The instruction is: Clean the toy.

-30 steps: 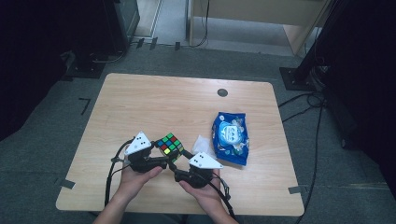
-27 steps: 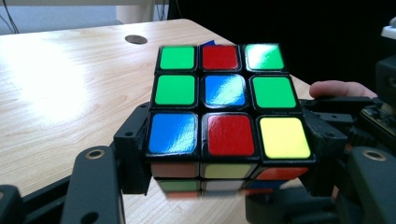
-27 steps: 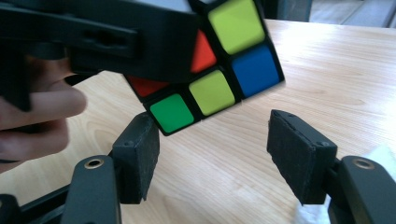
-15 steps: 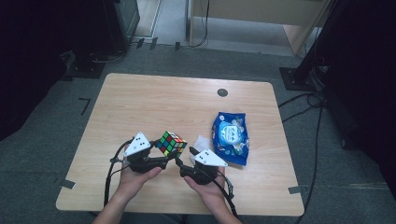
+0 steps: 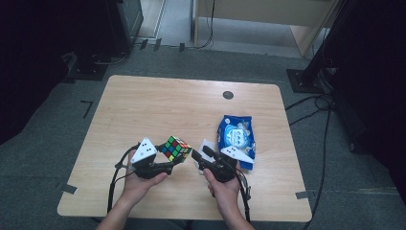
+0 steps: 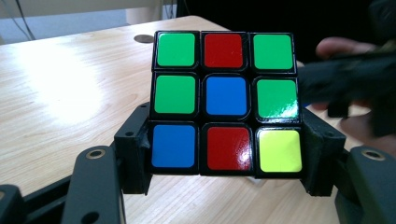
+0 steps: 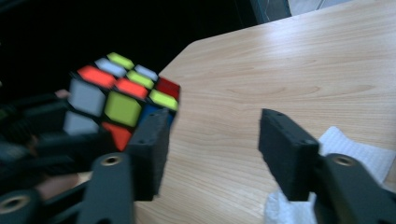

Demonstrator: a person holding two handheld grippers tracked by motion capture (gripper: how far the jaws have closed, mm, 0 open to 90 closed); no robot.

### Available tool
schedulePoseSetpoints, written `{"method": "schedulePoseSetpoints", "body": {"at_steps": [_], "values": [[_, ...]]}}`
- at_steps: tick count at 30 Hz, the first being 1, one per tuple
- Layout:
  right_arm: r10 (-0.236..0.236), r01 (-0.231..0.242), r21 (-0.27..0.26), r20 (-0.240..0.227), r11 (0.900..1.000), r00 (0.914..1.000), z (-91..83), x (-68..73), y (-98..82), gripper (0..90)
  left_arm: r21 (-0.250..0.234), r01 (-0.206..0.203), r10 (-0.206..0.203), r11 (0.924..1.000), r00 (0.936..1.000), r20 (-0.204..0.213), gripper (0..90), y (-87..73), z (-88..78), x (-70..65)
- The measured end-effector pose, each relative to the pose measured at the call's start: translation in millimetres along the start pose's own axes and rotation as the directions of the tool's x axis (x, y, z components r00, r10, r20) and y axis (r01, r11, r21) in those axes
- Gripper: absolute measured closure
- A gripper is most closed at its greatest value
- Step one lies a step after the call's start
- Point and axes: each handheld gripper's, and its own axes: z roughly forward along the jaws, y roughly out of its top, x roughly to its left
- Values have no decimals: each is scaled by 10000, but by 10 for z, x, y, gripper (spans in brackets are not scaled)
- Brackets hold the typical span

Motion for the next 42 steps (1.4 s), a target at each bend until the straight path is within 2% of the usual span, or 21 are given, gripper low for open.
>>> {"method": "schedulePoseSetpoints", "body": {"at_steps": [1, 2, 5, 9, 11, 15, 16, 17, 18, 19, 20, 23, 25, 29, 30, 31, 32, 34, 35, 38, 42], "values": [[372, -373, -100, -34, 9993, 9993, -18, 12, 26, 359, 58, -22, 22, 10000, 10000, -41, 341, -19, 18, 2], [372, -373, -100, -34, 9993, 9993, -18, 12, 26, 359, 104, 1, -1, 9999, 10000, -47, 341, -37, 34, 6], [1122, -1122, 35, -323, 9937, 9932, -22, 21, 49, 279, 138, 55, -54, 9999, 10000, -75, 342, -75, 70, 0], [2156, -2133, 355, -819, 9763, 9730, -4, 49, 54, 200, 66, -111, 111, 9999, 9999, -38, 341, -90, 97, -48], [2391, -2353, 499, -950, 9707, 9663, 30, 74, 39, 168, 44, -231, 231, 9997, 9997, 4, 341, -98, 120, -103], [2599, -2531, 752, -1022, 9645, 9602, 70, 92, 8, 172, 52, -385, 384, 9992, 9992, 60, 341, -102, 140, -153], [2656, -2582, 804, -1030, 9627, 9586, 80, 93, 0, 190, 44, -467, 466, 9989, 9989, 52, 341, -103, 143, -171], [2802, -2728, 823, -983, 9585, 9549, 89, 93, -14, 280, 73, -630, 630, 9980, 9980, 82, 342, -103, 150, -200], [2802, -2728, 823, -983, 9585, 9549, 89, 93, -14, 280, 73, -630, 630, 9980, 9980, 82, 341, -103, 150, -200], [2844, -2768, 799, -1084, 9576, 9526, 88, 87, -20, 319, 66, -687, 686, 9976, 9976, 89, 341, -104, 152, -215], [2950, -2867, 832, -1157, 9544, 9484, 88, 90, -23, 321, 73, -749, 749, 9972, 9972, 59, 341, -104, 155, -226], [3055, -2970, 858, -1131, 9510, 9455, 68, 83, -24, 334, 199, -872, 871, 9960, 9962, 82, 341, -103, 166, -241], [2786, -2725, 736, -917, 9593, 9560, 51, 99, -18, 342, 304, -854, 851, 9959, 9963, 105, 340, -106, 183, -248], [1961, -1927, 583, -585, 9795, 9788, 22, 163, -2, 345, 400, -771, 766, 9962, 9969, 156, 338, -92, 195, -254], [1575, -1552, 473, -504, 9867, 9862, 20, 182, 0, 345, 402, -789, 785, 9961, 9968, 114, 336, -89, 199, -258], [920, -908, 368, -325, 9952, 9952, 15, 234, -2, 346, 437, -784, 781, 9960, 9969, 98, 330, -86, 200, -261], [920, -908, 368, -325, 9952, 9952, 15, 234, -2, 346, 461, -762, 758, 9960, 9971, 106, 330, -84, 203, -263], [309, -303, 359, -154, 9989, 9994, 13, 299, -9, 346, 463, -791, 788, 9958, 9969, 84, 325, -83, 204, -267], [-214, 215, 270, -32, 9994, 9998, 16, 356, -22, 347, 461, -830, 829, 9955, 9965, 56, 323, -79, 199, -267], [-518, 517, 254, 15, 9983, 9987, 15, 392, -29, 347, 441, -864, 862, 9953, 9963, 59, 323, -72, 192, -265], [-609, 609, 216, -33, 9979, 9981, 13, 419, -35, 347, 429, -886, 883, 9951, 9961, 85, 324, -71, 190, -264]]}}
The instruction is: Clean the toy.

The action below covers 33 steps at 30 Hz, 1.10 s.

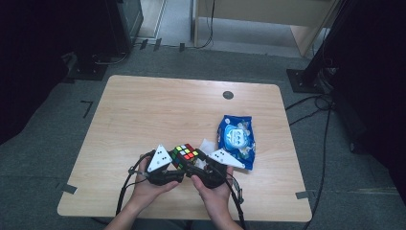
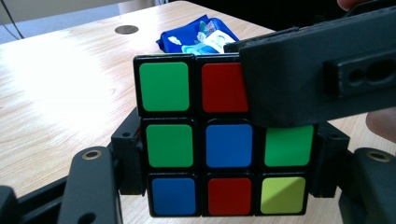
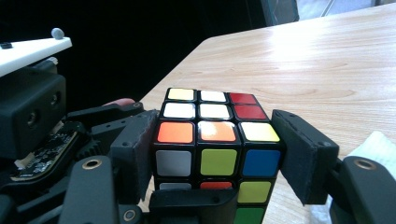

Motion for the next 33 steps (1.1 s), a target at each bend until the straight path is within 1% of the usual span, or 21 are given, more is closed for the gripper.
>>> {"method": "schedulePoseSetpoints", "body": {"at_steps": [8, 9, 11, 13, 14, 16, 18, 19, 20, 21, 22, 24, 25, 26, 27, 28, 29, 30, 31, 32, 33], "values": [[41, -41, 18, -33, 10000, 10000, 3, -2, -8, 347, 88, -94, 94, 9999, 10000, -7, 331, -10, 8, 0], [56, -55, 48, -121, 10000, 9999, 3, -4, -7, 346, 72, -214, 214, 9997, 9997, -122, 333, -5, -3, -4], [7, -7, 25, -174, 10000, 9998, 9, -8, -6, 345, 71, -256, 257, 9996, 9995, -173, 336, -3, -11, -2], [4, 1, 131, -404, 9999, 9992, 17, -19, 10, 342, 54, -328, 329, 9994, 9992, -217, 337, -2, -23, 6], [4, 1, 131, -404, 9999, 9992, 17, -19, 10, 342, 71, -338, 340, 9994, 9992, -230, 337, -3, -28, 18], [-80, 82, 48, -486, 10000, 9988, 10, -25, 22, 340, 127, -267, 271, 9996, 9991, -313, 338, -9, -33, 47], [-186, 177, -167, -533, 9997, 9984, -22, -37, 44, 339, 189, -160, 168, 9997, 9990, -410, 338, -24, -43, 97], [-268, 248, -392, -513, 9989, 9983, -67, -48, 76, 342, 192, -88, 97, 9998, 9989, -458, 338, -31, -50, 128], [-374, 351, -523, -427, 9980, 9984, -86, -62, 94, 342, 165, 27, -18, 9999, 9988, -495, 338, -36, -63, 160], [-369, 347, -579, -363, 9977, 9987, -107, -79, 110, 342, 105, 163, -156, 9998, 9980, -619, 338, -39, -98, 226], [-369, 347, -579, -363, 9977, 9987, -107, -79, 110, 342, 105, 163, -156, 9998, 9980, -619, 338, -39, -98, 226], [-293, 277, -632, -234, 9976, 9993, -129, -127, 133, 340, 71, 279, -273, 9996, 9968, -745, 338, -42, -136, 284], [-374, 367, -582, -105, 9976, 9992, -133, -158, 138, 340, 43, 336, -331, 9994, 9962, -809, 338, -45, -154, 311], [-581, 585, -568, 90, 9967, 9983, -130, -184, 136, 339, 28, 367, -363, 9993, 9957, -851, 338, -45, -170, 338], [-1483, 1507, -317, 673, 9881, 9866, -110, -225, 115, 339, -14, 473, -472, 9989, 9948, -900, 338, -43, -199, 376], [-1483, 1507, -317, 673, 9881, 9866, -110, -225, 115, 339, -14, 473, -472, 9989, 9948, -900, 338, -43, -199, 376], [-2035, 2052, -92, 947, 9787, 9745, -93, -247, 98, 341, -33, 521, -522, 9986, 9942, -937, 338, -40, -211, 387], [-2552, 2556, 120, 1150, 9667, 9600, -75, -276, 78, 344, -72, 531, -535, 9986, 9939, -968, 338, -38, -221, 396], [-3103, 3054, 562, 1357, 9506, 9409, -49, -353, 35, 350, -92, 543, -549, 9985, 9937, -974, 338, -33, -237, 409], [-3103, 3054, 562, 1357, 9506, 9409, -49, -353, 35, 350, -92, 543, -549, 9985, 9937, -974, 338, -33, -237, 409], [-3110, 3031, 775, 1298, 9498, 9415, -32, -396, 13, 350, -115, 567, -576, 9983, 9934, -990, 338, -32, -239, 412]]}}
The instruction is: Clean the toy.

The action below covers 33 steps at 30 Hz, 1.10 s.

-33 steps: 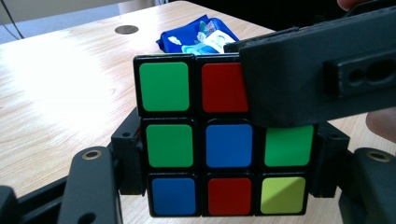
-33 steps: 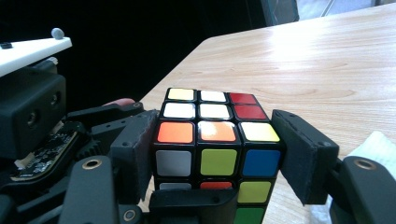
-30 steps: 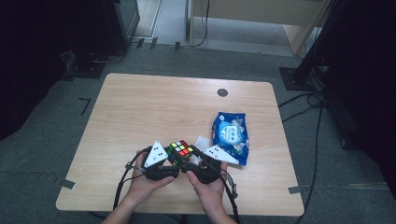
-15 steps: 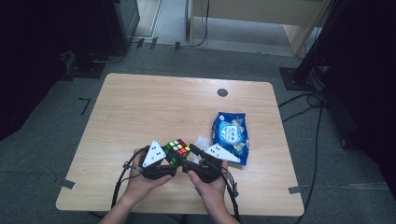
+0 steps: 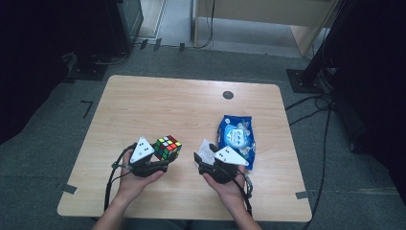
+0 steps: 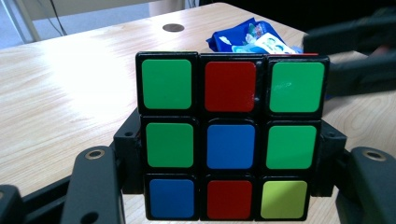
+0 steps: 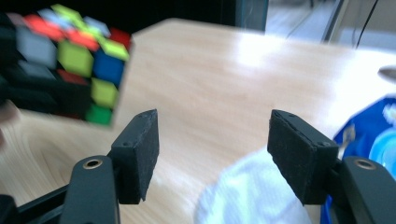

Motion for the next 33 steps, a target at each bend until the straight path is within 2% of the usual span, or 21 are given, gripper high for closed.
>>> {"method": "schedulePoseSetpoints", "body": {"at_steps": [2, 3, 4, 5, 9, 10, 18, 21, 23, 24, 26, 29, 30, 31, 32, 33], "values": [[131, -130, 620, -7, 9980, 9999, 87, -86, -96, 349, 10, -2, 2, 10000, 10000, 6, 338, 1, -3, 12], [131, -130, 620, -7, 9980, 9999, 87, -86, -96, 349, 10, -2, 2, 10000, 10000, 6, 338, 1, -3, 12], [-155, 149, 983, 54, 9950, 9999, 149, -124, -155, 347, 26, -24, 24, 10000, 10000, -14, 338, 0, -5, 11], [-155, 149, 983, 54, 9950, 9999, 149, -124, -155, 347, 26, -24, 24, 10000, 10000, -14, 338, 0, -5, 11], [-481, 477, 1570, -14, 9864, 9988, 238, -160, -253, 348, 8, -21, 21, 10000, 10000, -10, 338, 1, -13, 18], [-595, 588, 1857, -17, 9808, 9982, 274, -173, -294, 347, 0, -8, 8, 10000, 10000, -21, 338, 0, -13, 18], [-949, 900, 2355, 98, 9677, 9954, 365, -236, -399, 366, 36, 18, -18, 10000, 10000, 12, 338, -7, -4, 21], [-952, 908, 2590, 46, 9616, 9954, 375, -252, -423, 468, 53, 9, -9, 10000, 10000, 27, 338, -9, 2, 12], [-778, 707, 2722, 155, 9596, 9968, 373, -252, -429, 532, 67, -1, 1, 10000, 10000, 38, 338, -10, 5, 11], [-456, 372, 2775, 239, 9600, 9987, 372, -247, -439, 582, 74, -13, 13, 10000, 10000, 45, 338, -12, 7, 10], [-387, 305, 2805, 237, 9594, 9990, 372, -236, -444, 597, 84, -17, 16, 10000, 10000, 31, 338, -13, 12, 10], [-338, 197, 2798, 455, 9599, 9984, 365, -184, -448, 690, 91, -31, 31, 10000, 10000, 23, 338, -12, 8, 8], [49, -209, 2725, 591, 9619, 9982, 357, -159, -443, 739, 78, -15, 15, 10000, 10000, 20, 338, -11, 7, 9], [49, -209, 2725, 591, 9619, 9982, 357, -159, -443, 739, 78, -15, 15, 10000, 10000, 20, 338, -11, 7, 9], [716, -771, 2599, 306, 9625, 9970, 357, -142, -437, 745, 81, -21, 20, 10000, 10000, 19, 338, -12, 7, 10], [716, -771, 2599, 306, 9625, 9970, 357, -142, -437, 745, 85, -30, 30, 10000, 10000, 12, 338, -12, 7, 10]]}}
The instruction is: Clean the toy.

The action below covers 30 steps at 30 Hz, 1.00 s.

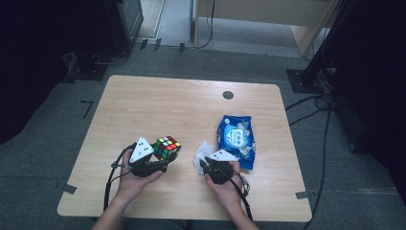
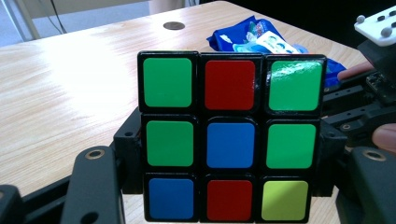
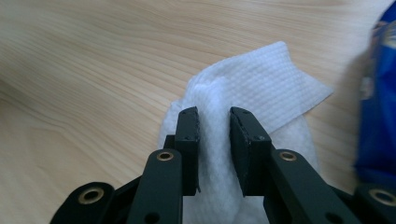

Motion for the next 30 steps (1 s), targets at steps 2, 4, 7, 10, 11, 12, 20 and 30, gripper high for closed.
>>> {"method": "schedulePoseSetpoints", "body": {"at_steps": [2, 4, 7, 10, 11, 12, 20, 30], "values": [[392, -401, -210, -416, 9990, 9984, -3, 22, 7, 682, -1, -5, 5, 10000, 10000, 0, 338, 1, 0, -2], [600, -648, -491, -936, 9967, 9938, -16, 40, 28, 597, -26, 1, -1, 10000, 10000, 2, 338, 3, -4, -1], [703, -868, -1044, -1524, 9907, 9858, -129, 0, 117, 589, -59, 20, -21, 10000, 10000, -38, 338, 6, -15, 14], [373, -537, -1207, -1347, 9912, 9902, -201, -68, 170, 675, -75, 63, -63, 10000, 10000, -63, 338, 3, -20, 28], [-90, -23, -1100, -1023, 9939, 9947, -256, -146, 196, 739, -71, 64, -65, 10000, 10000, -62, 338, 4, -20, 29], [-90, -23, -1100, -1023, 9939, 9947, -256, -146, 196, 739, -71, 64, -65, 10000, 10000, -62, 338, 4, -20, 29], [-2740, 2837, 711, -1219, 9563, 9540, -185, -178, 129, 765, -54, -5, 4, 10000, 10000, -28, 338, 8, -14, 14], [-2784, 2781, -263, -1746, 9602, 9445, -91, 119, 118, 459, -31, -46, 46, 10000, 10000, -37, 338, 6, -16, 10]]}}
